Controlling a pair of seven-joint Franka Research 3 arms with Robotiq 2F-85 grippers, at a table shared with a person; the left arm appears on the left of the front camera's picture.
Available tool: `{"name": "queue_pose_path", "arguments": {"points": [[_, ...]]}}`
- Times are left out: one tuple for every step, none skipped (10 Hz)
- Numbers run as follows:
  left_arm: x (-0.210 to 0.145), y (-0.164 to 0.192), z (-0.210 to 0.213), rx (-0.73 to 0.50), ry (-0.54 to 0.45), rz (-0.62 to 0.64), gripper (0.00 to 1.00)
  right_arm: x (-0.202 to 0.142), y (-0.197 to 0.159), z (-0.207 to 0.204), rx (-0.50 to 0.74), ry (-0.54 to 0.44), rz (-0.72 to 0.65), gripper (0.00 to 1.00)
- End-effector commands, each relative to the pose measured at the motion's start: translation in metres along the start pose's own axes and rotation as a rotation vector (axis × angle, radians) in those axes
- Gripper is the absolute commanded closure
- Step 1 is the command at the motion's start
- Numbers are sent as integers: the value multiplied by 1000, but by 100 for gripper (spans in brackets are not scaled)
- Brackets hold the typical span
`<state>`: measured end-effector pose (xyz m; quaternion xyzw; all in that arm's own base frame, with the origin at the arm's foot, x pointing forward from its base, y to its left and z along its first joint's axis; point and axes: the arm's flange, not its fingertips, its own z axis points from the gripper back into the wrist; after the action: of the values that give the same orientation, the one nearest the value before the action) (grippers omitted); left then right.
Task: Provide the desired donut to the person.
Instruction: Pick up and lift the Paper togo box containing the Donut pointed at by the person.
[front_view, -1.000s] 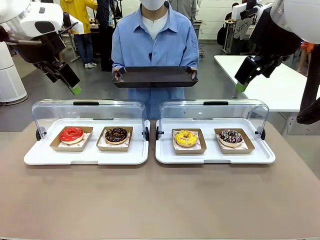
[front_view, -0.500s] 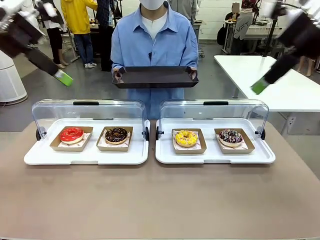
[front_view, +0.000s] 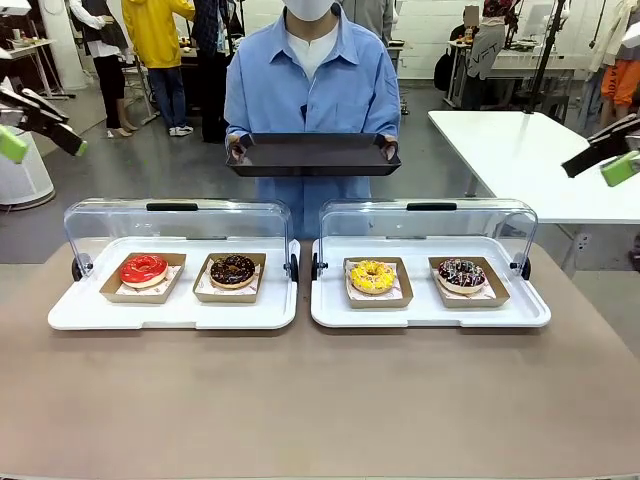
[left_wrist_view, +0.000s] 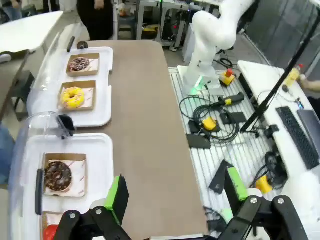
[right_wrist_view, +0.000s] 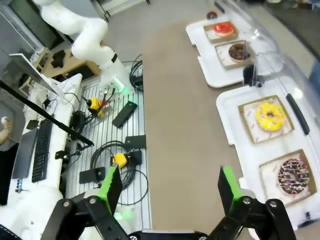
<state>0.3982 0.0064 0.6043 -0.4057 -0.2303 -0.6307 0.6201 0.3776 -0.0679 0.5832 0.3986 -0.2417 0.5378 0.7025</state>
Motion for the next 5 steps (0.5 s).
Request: {"name": "queue_pose_path", "arguments": {"points": [[-23,17,13,182,-73,-79,0,-15,-18,12,-13,-77,25,0],[-37,17,21,260,-124,-87,0,-25,-21,17,-34,-113,34,0],[-49,14,29,290,-143,-83,0,-34,-22,22,-48,-133,36,0],[-60,12,36,311,-162,-63,0,-42,-22,28,-59,-163,30,0],[-66,11,42,336,-171,-36,0,-48,-21,33,-73,-186,26,0]]}}
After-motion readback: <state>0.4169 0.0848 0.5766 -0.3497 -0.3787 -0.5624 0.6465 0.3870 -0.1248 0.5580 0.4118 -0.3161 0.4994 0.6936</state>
